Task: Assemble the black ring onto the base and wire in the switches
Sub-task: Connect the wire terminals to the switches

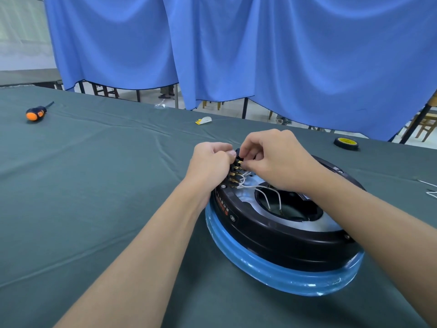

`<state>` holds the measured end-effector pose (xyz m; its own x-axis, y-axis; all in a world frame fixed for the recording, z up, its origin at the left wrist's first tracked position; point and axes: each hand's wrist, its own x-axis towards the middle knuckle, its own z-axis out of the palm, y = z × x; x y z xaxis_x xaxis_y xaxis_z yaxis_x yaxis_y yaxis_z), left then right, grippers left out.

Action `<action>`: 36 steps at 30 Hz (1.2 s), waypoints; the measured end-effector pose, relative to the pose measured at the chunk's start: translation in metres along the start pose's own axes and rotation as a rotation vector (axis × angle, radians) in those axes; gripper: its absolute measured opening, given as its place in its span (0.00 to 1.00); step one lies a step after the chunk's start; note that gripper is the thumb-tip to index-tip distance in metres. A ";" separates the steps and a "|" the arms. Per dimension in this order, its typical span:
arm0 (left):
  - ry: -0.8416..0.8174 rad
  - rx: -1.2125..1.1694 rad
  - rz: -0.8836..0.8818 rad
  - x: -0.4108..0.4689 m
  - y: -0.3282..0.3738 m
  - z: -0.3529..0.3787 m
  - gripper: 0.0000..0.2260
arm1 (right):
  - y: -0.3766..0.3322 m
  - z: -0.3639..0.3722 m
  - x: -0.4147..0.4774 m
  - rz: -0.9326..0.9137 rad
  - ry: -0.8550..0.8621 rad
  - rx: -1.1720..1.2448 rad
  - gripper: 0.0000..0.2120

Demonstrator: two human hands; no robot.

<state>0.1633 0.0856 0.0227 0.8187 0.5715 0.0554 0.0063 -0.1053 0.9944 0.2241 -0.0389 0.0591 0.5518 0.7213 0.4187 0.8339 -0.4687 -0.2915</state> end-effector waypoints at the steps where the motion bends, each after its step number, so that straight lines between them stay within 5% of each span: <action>1: 0.001 -0.007 -0.003 0.000 0.000 0.000 0.14 | 0.001 -0.002 -0.001 0.007 0.024 0.024 0.02; 6: 0.040 0.047 0.008 0.000 0.001 -0.001 0.11 | 0.000 -0.018 -0.004 0.102 0.195 0.138 0.03; 12: 0.078 0.452 0.162 -0.004 0.008 -0.001 0.11 | 0.007 -0.047 -0.032 0.073 0.073 -0.072 0.07; 16: 0.076 0.581 0.192 -0.007 0.014 -0.001 0.12 | 0.029 -0.052 -0.062 0.167 0.180 -0.168 0.07; 21: -0.026 0.950 0.190 -0.014 0.023 0.014 0.12 | 0.048 -0.036 -0.077 0.413 0.378 0.242 0.08; 24: -0.072 1.260 0.342 -0.034 0.034 0.038 0.15 | 0.054 -0.033 -0.075 0.454 0.503 0.371 0.08; 29: -0.270 1.074 0.608 -0.078 0.055 0.097 0.15 | 0.074 -0.041 -0.084 0.477 0.590 0.487 0.09; 36: -0.384 0.974 0.525 -0.085 0.053 0.153 0.18 | 0.161 -0.088 -0.125 0.698 0.428 0.234 0.10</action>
<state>0.1821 -0.0927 0.0572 0.9701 0.0067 0.2427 -0.0835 -0.9294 0.3596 0.2902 -0.2494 0.0355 0.9354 0.0296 0.3522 0.3024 -0.5829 -0.7542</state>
